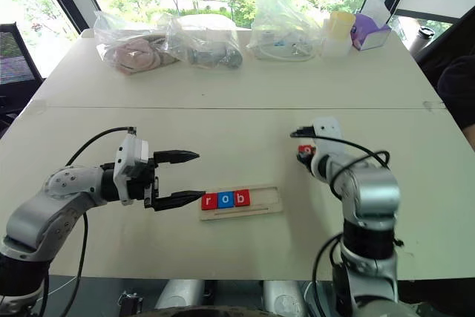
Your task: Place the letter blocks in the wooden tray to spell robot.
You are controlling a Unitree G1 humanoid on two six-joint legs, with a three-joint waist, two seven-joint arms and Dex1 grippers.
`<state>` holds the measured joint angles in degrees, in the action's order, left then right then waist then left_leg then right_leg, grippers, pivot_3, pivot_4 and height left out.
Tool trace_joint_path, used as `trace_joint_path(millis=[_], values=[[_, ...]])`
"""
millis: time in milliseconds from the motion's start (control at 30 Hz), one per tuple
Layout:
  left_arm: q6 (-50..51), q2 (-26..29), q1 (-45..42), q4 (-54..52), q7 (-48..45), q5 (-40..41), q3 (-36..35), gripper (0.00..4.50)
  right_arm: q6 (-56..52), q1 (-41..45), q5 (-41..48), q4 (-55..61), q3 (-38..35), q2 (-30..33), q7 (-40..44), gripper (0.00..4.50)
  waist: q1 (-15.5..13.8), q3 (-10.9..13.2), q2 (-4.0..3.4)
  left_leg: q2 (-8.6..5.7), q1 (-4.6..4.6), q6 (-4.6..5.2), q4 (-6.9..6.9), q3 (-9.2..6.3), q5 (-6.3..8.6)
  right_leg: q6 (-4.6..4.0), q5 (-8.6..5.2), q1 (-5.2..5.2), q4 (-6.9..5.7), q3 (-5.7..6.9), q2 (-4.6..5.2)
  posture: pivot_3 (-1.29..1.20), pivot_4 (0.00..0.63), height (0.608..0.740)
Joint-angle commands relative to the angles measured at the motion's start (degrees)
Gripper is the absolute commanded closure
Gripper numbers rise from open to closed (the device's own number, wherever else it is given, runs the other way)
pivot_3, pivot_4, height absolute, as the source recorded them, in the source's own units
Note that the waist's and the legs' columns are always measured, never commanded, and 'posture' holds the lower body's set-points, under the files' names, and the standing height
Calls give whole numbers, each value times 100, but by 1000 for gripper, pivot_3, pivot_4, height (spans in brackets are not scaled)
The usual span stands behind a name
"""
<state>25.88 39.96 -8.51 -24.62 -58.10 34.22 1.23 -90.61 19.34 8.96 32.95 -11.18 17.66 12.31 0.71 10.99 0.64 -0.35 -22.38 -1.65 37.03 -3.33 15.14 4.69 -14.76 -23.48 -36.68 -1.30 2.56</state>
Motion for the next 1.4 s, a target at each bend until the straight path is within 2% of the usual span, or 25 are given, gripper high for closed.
trace_joint_path(millis=[33, 233, 500, 533, 567, 667, 700, 767, 867, 967, 1033, 1200, 1400], values=[[-180, -74, -89, 64, -137, -68, 92, 0, -189, -640, 309, 647, -179, 136, 5, 3388, 11, 0, 0, 1, 0, 0, 0, 0, 0, 0, 0, -1, 0, -1, -1, 0, 150, 740], [-200, -209, -186, 142, -167, -114, 196, 0, -189, -1556, 850, 1400, -383, 224, -118, 3388, 3, -4, 4, 7, 6, 0, 7, -1, 0, -15, -11, 6, 0, 0, -7, 0, 150, 740], [-276, -212, -218, 268, -224, -168, 174, 0, -189, -1811, 1610, 1662, -454, 415, -434, 3388, 4, -5, 6, 7, 5, 0, 6, -2, 0, -15, -11, 7, 11, -3, -4, 0, 150, 740], [-277, -217, -237, 285, -221, -169, 176, 0, -189, -1804, 1721, 1668, -464, 465, -456, 2319, 3, -5, 6, 7, 4, 0, 6, -3, 0, -15, -11, 7, 11, -3, -4, 0, 150, 740], [-280, -217, -253, 305, -222, -171, 173, 0, -189, -1785, 1833, 1673, -472, 517, -479, 1950, 3, -5, 5, 7, 4, 0, 5, -4, 0, -15, -11, 7, 11, -3, -4, 0, 150, 740], [-299, -220, -278, 336, -204, -192, 149, 0, -189, -1645, 2317, 1625, -416, 1070, -219, 280, -3, -4, 5, 7, 3, 0, 7, -3, 0, -15, -11, 7, 13, -3, -3, 0, 150, 740], [-288, -223, -292, 336, -193, -190, 143, 0, -189, -1535, 2522, 1588, -357, 1403, 2, 63, 0, -2, 1, 7, 2, 0, 8, -3, 0, -15, -11, 8, 15, -3, -2, 0, 150, 740], [-304, -198, -275, 356, -210, -185, 92, 0, -189, -1177, 2799, 1514, -120, 2107, 522, 63, 3, -1, 2, 5, 0, 0, 11, 3, 0, -15, -10, 10, 25, -5, 1, 0, 150, 740], [-330, -192, -262, 370, -164, -242, 66, 0, 1068, -734, 2718, 933, 466, 3453, 1822, 63, 22, 1, -1, 5, -2, 0, 9, 10, 0, -14, -9, 9, 34, -7, 1, 0, 150, 740], [-371, -132, -186, 369, -146, -236, -61, 0, 2986, -492, 2053, 112, 1219, 4354, 3063, 63, 12, 3, 3, 6, -3, 1, -1, 12, 0, -14, -9, 10, 42, 3, -3, 0, 150, 740], [-317, -110, -141, 279, -84, -193, -125, 0, 4525, -418, 1408, -646, 1672, 4712, 3874, 63, 12, 3, 3, 9, -3, 3, -5, 18, 2, -11, -9, 10, 44, 8, -6, 0, 150, 740], [-258, -8, 114, 75, 34, -155, -348, 0, 6566, -11, 765, -2109, 2257, 4747, 5364, 63, 9, 6, 3, 8, -5, 8, -3, 23, 5, 11, -2, 8, 44, 3, -1, 0, 150, 740], [-48, 60, 540, -394, 401, -96, -589, 0, 8026, 659, 160, -3946, 2625, 4326, 6270, 63, 19, 7, 4, 8, -2, 7, 9, 17, 4, 1, 2, 11, 44, -9, 3, 0, 150, 740]])
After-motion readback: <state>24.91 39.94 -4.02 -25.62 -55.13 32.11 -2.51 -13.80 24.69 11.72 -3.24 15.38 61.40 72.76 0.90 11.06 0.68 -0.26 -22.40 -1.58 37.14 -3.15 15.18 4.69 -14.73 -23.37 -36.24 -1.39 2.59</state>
